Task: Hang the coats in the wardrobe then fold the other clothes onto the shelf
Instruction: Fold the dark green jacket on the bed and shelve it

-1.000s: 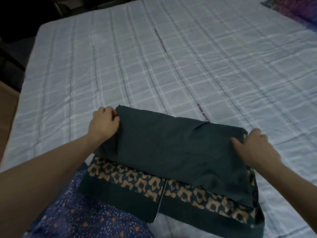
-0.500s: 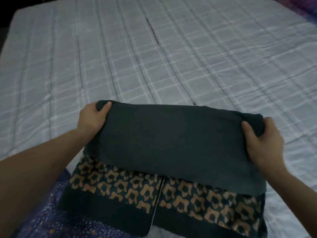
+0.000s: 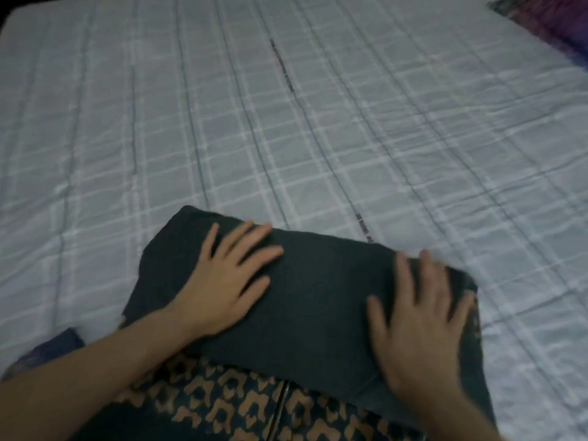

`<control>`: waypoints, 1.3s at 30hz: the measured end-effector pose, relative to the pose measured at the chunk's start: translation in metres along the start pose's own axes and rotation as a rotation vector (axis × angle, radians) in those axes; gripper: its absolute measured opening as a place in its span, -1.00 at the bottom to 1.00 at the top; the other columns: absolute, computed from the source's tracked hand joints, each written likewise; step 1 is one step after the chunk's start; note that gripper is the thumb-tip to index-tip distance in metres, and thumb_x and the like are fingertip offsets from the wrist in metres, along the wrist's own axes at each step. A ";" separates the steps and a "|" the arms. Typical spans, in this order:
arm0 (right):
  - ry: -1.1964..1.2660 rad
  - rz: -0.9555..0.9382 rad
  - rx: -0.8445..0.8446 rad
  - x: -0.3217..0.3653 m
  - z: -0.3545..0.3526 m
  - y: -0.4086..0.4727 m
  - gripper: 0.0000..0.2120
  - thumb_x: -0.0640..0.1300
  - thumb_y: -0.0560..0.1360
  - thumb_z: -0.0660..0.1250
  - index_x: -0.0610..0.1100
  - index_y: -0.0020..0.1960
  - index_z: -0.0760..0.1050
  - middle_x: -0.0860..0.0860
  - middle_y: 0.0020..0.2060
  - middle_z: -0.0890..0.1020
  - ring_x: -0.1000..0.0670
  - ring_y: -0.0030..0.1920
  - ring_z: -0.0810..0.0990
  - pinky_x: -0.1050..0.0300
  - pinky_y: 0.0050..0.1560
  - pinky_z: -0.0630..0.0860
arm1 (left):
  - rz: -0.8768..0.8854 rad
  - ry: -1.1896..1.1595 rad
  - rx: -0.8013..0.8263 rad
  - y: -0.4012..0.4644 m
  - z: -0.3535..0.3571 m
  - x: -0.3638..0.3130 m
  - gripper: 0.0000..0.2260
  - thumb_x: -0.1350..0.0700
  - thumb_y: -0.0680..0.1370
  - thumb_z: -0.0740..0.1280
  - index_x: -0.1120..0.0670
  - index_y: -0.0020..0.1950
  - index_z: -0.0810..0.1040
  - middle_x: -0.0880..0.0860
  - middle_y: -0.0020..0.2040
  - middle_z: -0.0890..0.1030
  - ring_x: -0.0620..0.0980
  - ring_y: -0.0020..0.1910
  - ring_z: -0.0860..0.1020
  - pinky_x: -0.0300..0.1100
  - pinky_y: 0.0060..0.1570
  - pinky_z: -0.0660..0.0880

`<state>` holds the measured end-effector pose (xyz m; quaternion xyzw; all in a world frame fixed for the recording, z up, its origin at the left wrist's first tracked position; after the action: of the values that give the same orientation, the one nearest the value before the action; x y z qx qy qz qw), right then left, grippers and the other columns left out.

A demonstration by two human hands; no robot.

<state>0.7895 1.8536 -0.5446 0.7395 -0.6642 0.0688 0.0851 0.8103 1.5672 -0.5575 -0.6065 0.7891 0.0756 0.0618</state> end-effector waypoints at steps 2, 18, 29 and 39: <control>-0.052 -0.009 0.134 -0.002 0.029 -0.010 -0.32 0.30 0.51 -0.01 0.08 0.57 0.03 -0.04 0.56 0.12 -0.14 0.54 0.06 -0.38 0.45 -0.02 | 0.101 -0.003 0.151 -0.003 0.022 0.007 -0.56 -0.17 0.65 -0.03 -0.22 0.54 0.15 -0.12 0.60 0.02 -0.03 0.58 -0.05 0.26 0.46 -0.22; -0.151 -0.034 0.355 -0.058 0.032 0.018 -0.33 0.35 0.47 -0.29 0.20 0.55 -0.15 0.04 0.57 -0.02 0.04 0.55 -0.10 -0.30 0.46 -0.21 | -0.165 -0.171 0.216 0.005 0.023 0.055 -0.43 -0.01 0.46 0.04 -0.19 0.50 0.24 -0.12 0.53 0.21 -0.07 0.51 0.14 -0.04 0.50 -0.16; -0.371 -0.153 0.889 -0.032 -0.029 0.127 -0.29 0.18 0.23 0.55 -0.01 0.28 0.39 -0.01 0.15 0.52 -0.09 0.14 0.52 0.01 0.06 0.45 | -0.207 0.230 0.724 0.077 -0.030 0.074 -0.32 0.07 0.35 0.48 -0.08 0.41 0.28 0.01 0.27 0.49 0.05 0.18 0.49 -0.05 0.14 0.45; -0.082 -0.315 0.815 -0.055 -0.062 0.099 -0.71 -0.03 0.38 0.45 0.12 0.07 0.49 0.13 -0.06 0.61 0.06 -0.01 0.56 0.13 0.03 0.51 | -0.258 0.162 0.705 0.057 -0.081 0.049 -0.72 0.16 0.46 0.32 -0.04 0.15 0.56 0.01 0.08 0.60 0.07 0.06 0.55 0.00 -0.01 0.53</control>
<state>0.6863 1.9098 -0.4925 0.8070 -0.4649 0.2817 -0.2308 0.7423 1.5192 -0.4847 -0.6464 0.6861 -0.2570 0.2130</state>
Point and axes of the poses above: each hand's wrist, its own y-axis towards the middle knuckle, its own z-axis out of the palm, x = y × z, the point moved 2 cm from there along y, towards the middle knuckle
